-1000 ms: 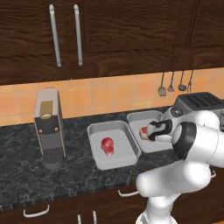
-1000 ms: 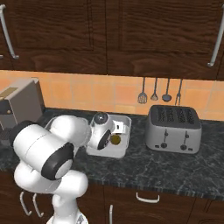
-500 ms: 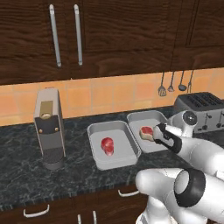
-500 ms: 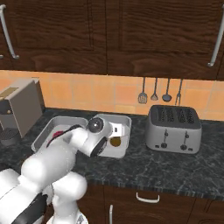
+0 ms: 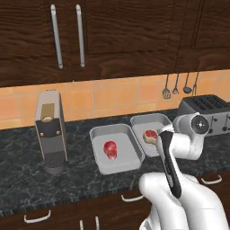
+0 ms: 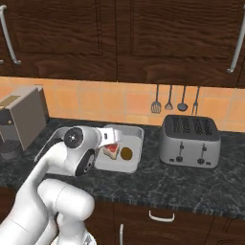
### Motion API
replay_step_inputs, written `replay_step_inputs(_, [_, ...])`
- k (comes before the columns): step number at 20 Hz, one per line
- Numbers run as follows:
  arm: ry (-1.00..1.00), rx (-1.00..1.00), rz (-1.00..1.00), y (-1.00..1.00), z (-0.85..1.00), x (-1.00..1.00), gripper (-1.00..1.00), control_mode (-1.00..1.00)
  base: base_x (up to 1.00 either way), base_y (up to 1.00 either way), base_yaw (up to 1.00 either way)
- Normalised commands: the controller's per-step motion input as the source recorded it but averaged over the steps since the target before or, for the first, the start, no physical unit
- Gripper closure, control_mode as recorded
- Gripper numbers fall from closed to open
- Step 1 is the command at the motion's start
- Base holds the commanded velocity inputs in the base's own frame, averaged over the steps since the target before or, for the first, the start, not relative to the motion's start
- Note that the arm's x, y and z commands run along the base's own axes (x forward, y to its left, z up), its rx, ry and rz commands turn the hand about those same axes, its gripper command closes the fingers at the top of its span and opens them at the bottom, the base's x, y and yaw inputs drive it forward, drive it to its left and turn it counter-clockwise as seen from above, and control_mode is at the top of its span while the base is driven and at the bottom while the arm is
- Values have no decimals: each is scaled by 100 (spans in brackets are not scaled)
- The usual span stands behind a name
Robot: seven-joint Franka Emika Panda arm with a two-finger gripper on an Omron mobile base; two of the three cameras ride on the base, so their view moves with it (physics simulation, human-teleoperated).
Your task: Place one avocado and one steak in each tupperware on the nearby counter, to pack two identical lunches.
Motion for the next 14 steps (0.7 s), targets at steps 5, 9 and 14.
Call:
replay_step_inputs(5, [-17, -16, 2, 66, 33, -77, -100, -100, 0, 0, 0])
replay_step_inputs(9, [-12, -3, 0, 8, 9, -96, -100, -100, 0, 0, 0])
replay_step_inputs(14, [0, 0, 2, -2, -42, -80, -100, 100, -20, 0, 1])
